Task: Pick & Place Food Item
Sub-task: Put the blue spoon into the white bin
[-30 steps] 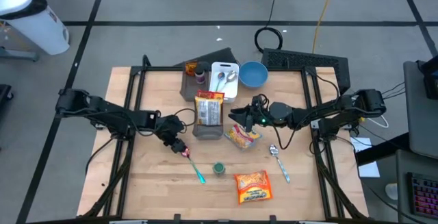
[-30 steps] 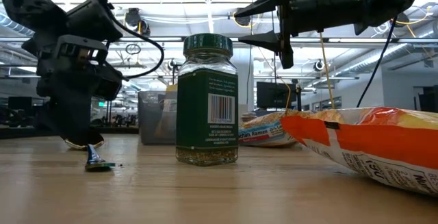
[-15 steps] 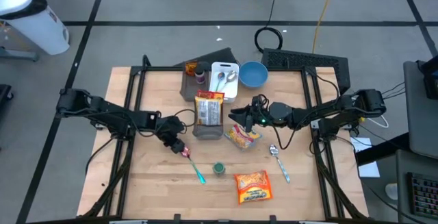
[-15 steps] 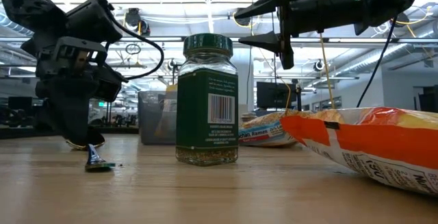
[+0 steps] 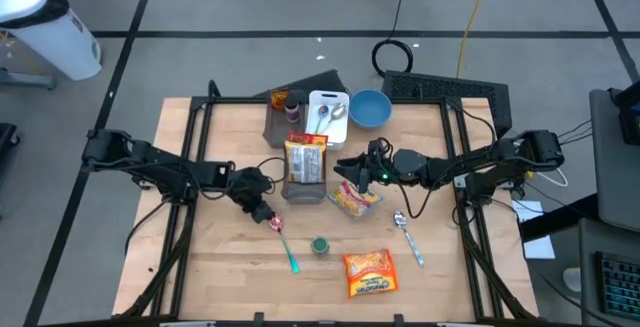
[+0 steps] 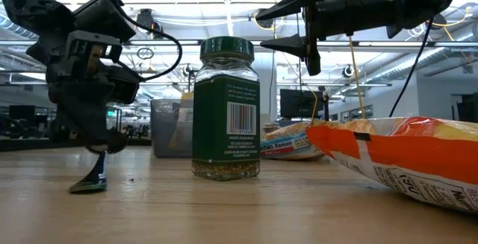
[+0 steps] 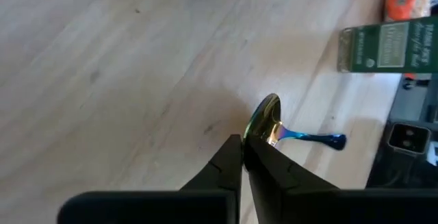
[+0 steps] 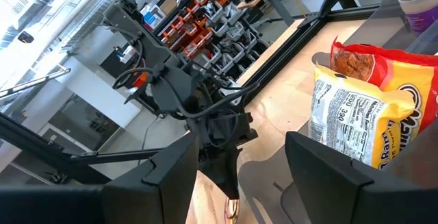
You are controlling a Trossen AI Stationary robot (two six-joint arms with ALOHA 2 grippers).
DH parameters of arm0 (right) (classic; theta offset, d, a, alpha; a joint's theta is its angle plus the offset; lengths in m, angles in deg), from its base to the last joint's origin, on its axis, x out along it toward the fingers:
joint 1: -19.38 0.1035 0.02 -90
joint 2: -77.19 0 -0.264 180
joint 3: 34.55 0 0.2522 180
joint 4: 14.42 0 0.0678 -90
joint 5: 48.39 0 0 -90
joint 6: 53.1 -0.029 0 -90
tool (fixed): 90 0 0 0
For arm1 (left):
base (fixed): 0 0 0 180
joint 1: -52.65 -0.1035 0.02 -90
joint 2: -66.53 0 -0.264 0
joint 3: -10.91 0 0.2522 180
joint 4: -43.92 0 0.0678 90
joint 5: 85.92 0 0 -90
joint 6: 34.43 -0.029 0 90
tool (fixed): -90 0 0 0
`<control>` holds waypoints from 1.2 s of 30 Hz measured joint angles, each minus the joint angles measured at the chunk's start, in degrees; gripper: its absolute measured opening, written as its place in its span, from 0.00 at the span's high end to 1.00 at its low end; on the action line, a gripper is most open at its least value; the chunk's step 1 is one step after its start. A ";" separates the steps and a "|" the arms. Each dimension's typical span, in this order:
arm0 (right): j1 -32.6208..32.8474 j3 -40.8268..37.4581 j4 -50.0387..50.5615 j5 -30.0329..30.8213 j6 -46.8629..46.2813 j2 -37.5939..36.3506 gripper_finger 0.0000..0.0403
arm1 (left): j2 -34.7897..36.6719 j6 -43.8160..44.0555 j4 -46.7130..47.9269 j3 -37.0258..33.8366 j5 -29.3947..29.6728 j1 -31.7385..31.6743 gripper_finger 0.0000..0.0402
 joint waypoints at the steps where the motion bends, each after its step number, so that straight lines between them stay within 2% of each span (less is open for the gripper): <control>1: 0.02 0.00 0.00 0.00 0.00 0.00 0.47 | 0.00 -0.13 -0.48 0.00 -0.84 0.00 0.96; 5: 0.02 0.00 -0.02 0.00 0.00 0.00 0.47 | 0.37 0.23 -0.66 0.00 -4.37 0.15 0.98; 13: 0.00 0.00 -0.02 -0.18 0.00 0.00 0.47 | 6.80 0.08 0.69 -0.05 -4.70 0.35 0.99; 17: 0.02 0.00 -0.10 -0.20 -0.02 0.00 0.47 | 12.54 -3.38 12.60 3.73 -2.35 0.34 0.99; 22: 0.01 0.03 -1.80 -1.82 -0.38 0.00 0.47 | 17.90 -11.94 34.71 15.55 2.56 -0.21 0.99; 26: 0.02 2.18 -0.44 -6.11 -0.26 -0.02 0.47 | 18.76 -19.11 46.66 27.38 6.54 -1.23 0.99; 33: 0.13 13.97 18.77 -10.83 9.00 -0.02 0.47 | 13.21 -31.66 58.16 46.69 10.55 -5.66 0.99; 36: 0.13 18.15 23.74 -12.67 12.46 -0.02 0.47 | 9.05 -37.34 62.72 54.33 10.99 -8.33 0.99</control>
